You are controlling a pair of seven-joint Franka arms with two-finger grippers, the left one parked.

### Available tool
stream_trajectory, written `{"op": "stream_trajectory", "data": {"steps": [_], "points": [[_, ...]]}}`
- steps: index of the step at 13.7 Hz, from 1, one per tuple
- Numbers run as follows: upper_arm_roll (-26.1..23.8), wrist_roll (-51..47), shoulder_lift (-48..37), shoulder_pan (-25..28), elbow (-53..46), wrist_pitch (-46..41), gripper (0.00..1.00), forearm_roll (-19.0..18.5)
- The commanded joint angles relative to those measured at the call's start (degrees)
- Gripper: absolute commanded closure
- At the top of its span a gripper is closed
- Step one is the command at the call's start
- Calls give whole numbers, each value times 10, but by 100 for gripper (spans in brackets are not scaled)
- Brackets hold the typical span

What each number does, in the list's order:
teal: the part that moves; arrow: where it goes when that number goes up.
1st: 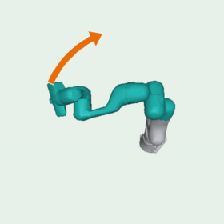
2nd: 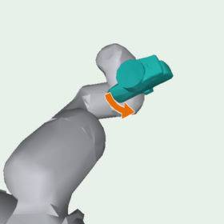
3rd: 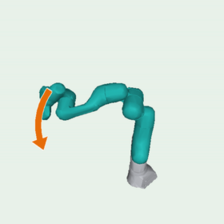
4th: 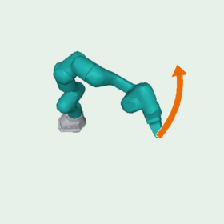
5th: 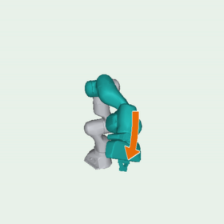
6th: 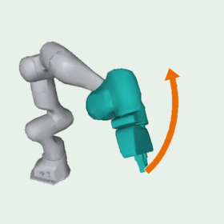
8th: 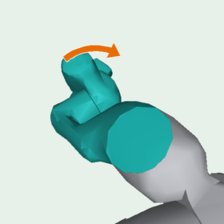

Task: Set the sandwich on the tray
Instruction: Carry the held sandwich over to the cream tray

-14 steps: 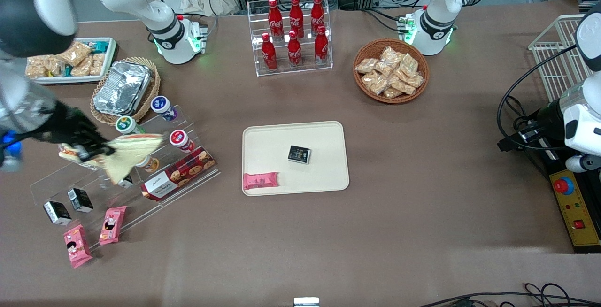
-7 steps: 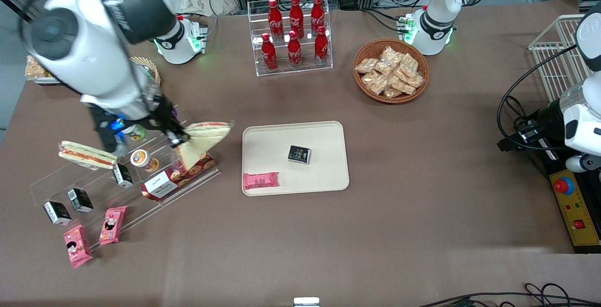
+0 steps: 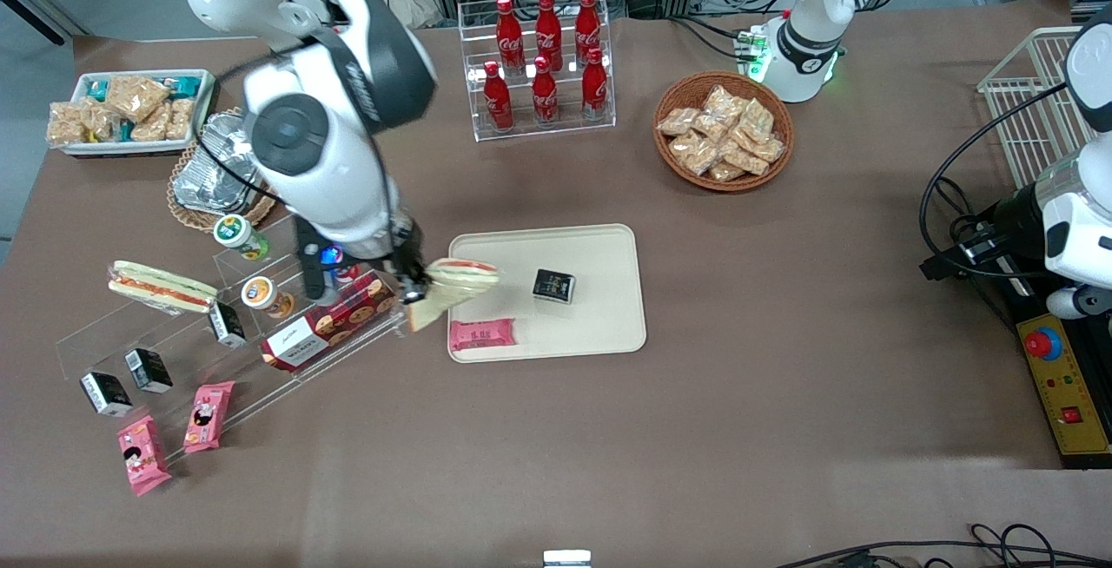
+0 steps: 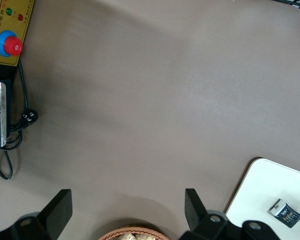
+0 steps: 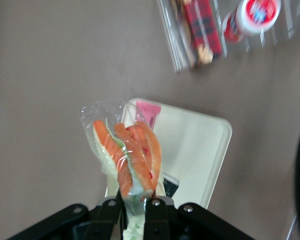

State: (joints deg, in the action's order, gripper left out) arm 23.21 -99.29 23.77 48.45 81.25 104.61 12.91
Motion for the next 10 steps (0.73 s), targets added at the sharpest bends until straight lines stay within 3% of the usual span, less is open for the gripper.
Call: {"op": "stream_trajectory", "data": {"steps": [1, 4, 10], "points": [[7, -27, 48, 24, -14, 31, 85, 41], [7, -31, 85, 47, -14, 48, 85, 85], [7, -155, 139, 79, -10, 138, 85, 99]]}}
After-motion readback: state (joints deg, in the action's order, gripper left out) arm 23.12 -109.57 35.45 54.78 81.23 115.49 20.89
